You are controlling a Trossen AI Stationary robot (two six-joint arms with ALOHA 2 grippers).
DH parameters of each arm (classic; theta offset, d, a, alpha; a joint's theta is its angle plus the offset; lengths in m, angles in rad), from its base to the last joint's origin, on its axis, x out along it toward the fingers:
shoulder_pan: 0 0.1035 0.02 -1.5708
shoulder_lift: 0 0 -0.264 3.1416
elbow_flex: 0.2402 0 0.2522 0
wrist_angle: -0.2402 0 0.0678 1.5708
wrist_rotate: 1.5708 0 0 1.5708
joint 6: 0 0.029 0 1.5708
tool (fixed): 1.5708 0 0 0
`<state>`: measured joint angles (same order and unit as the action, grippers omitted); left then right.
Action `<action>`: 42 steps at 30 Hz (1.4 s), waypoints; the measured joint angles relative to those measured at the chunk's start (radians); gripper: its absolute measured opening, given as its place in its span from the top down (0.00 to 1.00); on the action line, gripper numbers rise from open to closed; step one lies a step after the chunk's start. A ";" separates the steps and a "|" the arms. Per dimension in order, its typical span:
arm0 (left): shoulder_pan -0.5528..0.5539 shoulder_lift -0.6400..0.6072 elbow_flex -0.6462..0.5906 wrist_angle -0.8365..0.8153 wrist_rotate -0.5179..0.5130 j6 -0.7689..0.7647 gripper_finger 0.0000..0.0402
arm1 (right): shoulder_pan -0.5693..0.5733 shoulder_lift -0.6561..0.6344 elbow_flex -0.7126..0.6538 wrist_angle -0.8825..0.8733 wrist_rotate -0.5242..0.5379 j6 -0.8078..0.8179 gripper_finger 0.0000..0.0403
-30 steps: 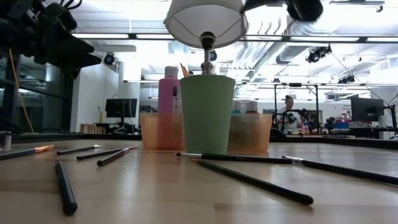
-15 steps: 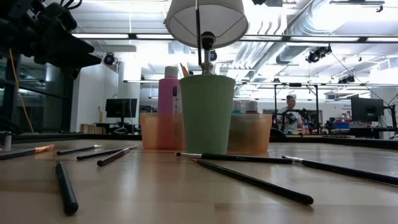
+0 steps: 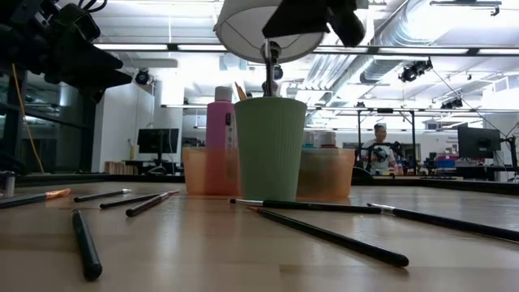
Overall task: Pick & Place Paint Supplies
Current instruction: Put the gray paintbrushes into the green cup
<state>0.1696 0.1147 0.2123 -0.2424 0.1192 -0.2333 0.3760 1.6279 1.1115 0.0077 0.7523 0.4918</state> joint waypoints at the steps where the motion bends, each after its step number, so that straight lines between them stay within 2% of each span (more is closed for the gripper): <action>1: 0.000 0.000 0.000 0.000 0.000 0.000 0.57 | 0.002 0.000 -0.014 0.009 0.000 -0.017 0.99; 6: 0.000 0.000 0.000 0.000 0.000 0.000 0.57 | -0.002 0.000 -0.070 0.064 0.003 -0.118 0.99; 12: 0.000 0.000 0.000 0.000 0.000 0.000 0.57 | -0.009 0.000 -0.137 0.150 -0.052 -0.142 0.99; 19: 0.000 0.000 0.000 0.000 0.000 0.000 0.57 | -0.019 0.000 -0.146 0.161 -0.075 -0.262 0.98; 24: 0.000 0.000 0.000 0.000 0.000 0.000 0.57 | -0.018 0.000 -0.146 0.209 -0.172 -0.313 0.87; 31: 0.000 0.000 0.000 0.000 0.000 0.000 0.57 | -0.016 -0.025 -0.146 0.243 -0.188 -0.299 0.66; 36: 0.000 0.000 0.000 0.000 0.000 0.000 0.57 | -0.009 -0.103 -0.144 0.147 -0.200 -0.103 0.60; 42: 0.000 0.000 0.000 0.000 0.000 0.000 0.57 | -0.007 -0.201 -0.144 -0.140 -0.356 0.263 0.60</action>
<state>0.1699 0.1149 0.2123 -0.2424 0.1192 -0.2333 0.3694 1.4273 0.9676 -0.1324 0.3961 0.7553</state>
